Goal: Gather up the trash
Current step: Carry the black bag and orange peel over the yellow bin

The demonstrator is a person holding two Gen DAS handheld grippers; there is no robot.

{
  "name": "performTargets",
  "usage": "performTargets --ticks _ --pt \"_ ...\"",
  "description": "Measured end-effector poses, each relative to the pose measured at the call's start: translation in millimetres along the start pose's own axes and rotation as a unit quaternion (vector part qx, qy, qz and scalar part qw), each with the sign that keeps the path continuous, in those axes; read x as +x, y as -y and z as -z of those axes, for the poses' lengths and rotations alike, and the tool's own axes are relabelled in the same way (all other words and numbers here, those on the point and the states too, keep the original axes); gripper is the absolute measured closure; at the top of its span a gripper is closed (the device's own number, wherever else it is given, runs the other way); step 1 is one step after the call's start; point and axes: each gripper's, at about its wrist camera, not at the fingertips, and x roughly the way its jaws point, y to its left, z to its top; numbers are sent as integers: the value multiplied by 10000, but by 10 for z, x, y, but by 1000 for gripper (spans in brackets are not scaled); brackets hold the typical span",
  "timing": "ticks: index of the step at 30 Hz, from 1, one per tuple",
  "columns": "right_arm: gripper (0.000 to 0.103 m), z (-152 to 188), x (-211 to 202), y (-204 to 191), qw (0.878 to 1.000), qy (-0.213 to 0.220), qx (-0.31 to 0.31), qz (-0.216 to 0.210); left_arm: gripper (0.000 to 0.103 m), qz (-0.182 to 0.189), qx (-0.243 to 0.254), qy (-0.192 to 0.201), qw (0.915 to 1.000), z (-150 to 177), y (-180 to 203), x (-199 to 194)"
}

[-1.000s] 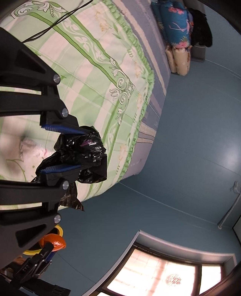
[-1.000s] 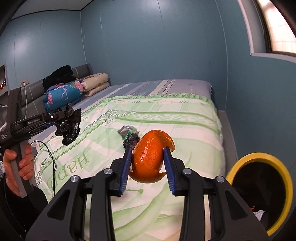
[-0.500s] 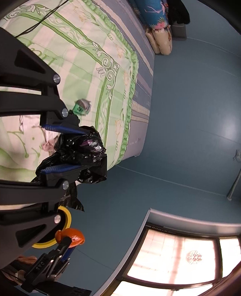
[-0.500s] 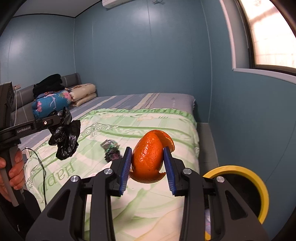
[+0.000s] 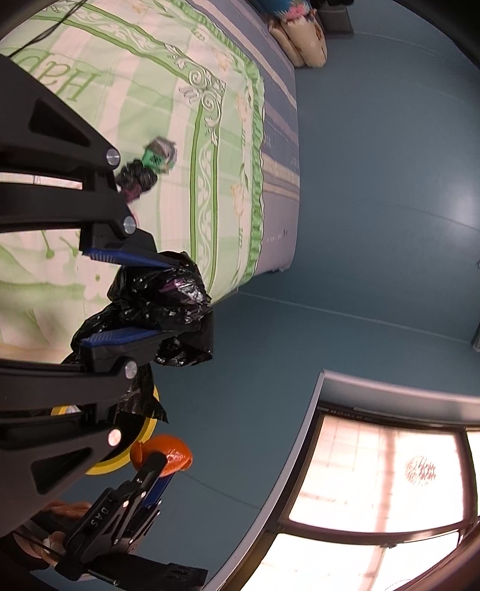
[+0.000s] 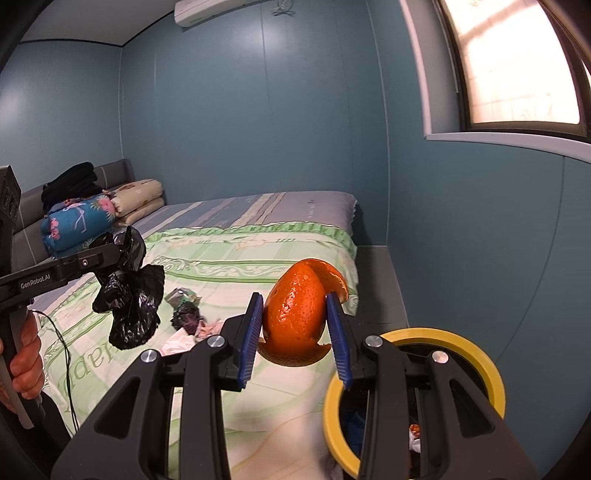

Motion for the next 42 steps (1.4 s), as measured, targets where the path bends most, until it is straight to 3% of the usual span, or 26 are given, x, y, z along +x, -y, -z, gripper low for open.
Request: performTargets --ticks 23,42 --pt "70 178 -19 851 9943 -29 633 852 76 795 556 -459 9942 121 941 710" --pt "70 439 304 1476 9821 -536 1219 1333 76 1282 765 -1228 9811 523 1490 1431"
